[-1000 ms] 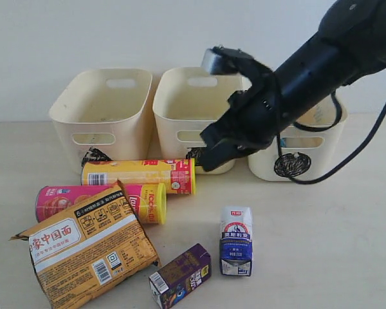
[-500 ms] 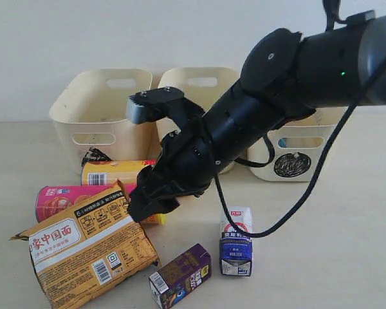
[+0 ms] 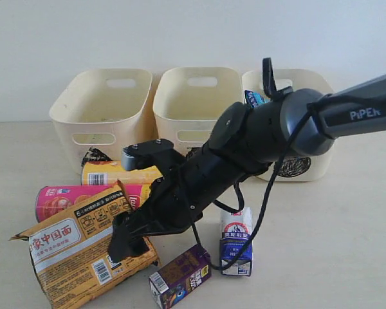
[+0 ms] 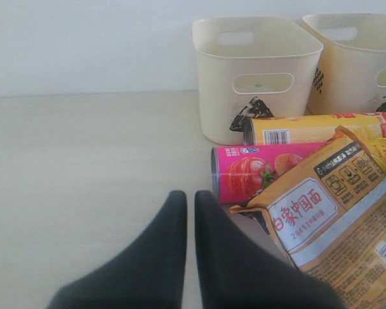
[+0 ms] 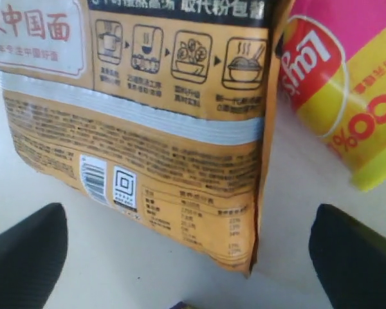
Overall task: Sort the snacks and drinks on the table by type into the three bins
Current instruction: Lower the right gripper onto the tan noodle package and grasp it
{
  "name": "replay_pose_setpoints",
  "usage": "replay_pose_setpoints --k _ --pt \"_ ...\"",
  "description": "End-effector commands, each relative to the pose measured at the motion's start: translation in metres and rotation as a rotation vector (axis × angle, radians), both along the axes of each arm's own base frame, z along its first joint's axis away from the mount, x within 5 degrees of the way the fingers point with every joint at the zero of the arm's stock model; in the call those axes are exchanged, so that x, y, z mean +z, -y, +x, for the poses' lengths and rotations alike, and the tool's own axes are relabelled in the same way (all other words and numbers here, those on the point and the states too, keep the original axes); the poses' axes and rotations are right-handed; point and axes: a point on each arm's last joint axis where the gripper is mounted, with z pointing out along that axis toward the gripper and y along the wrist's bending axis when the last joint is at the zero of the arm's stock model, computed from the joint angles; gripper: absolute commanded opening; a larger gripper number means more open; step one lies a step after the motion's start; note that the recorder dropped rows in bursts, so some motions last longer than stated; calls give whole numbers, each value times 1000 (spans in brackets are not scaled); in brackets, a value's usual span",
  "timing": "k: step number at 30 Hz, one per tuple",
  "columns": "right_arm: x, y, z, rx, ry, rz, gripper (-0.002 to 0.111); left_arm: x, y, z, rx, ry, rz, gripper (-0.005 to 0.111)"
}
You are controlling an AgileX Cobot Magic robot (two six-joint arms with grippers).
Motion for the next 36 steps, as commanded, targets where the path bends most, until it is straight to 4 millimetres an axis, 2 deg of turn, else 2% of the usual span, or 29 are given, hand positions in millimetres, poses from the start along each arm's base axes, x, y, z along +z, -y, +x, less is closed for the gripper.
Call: replay_pose_setpoints --k 1,15,24,33,35,36 --pt "-17 -7 3 -38 18 -12 92 2 0 0 4 14 3 4" --pt "-16 -23 -2 -87 111 6 92 2 0 0 4 14 3 4" --pt "-35 -31 1 -106 71 3 92 2 0 0 4 14 3 4" --pt "-37 -32 4 -116 93 2 92 2 0 0 4 14 3 4" --pt "-37 -32 4 -112 97 2 88 2 0 0 4 14 3 4" --pt "-37 -32 4 -112 97 2 82 2 0 0 4 14 3 4"
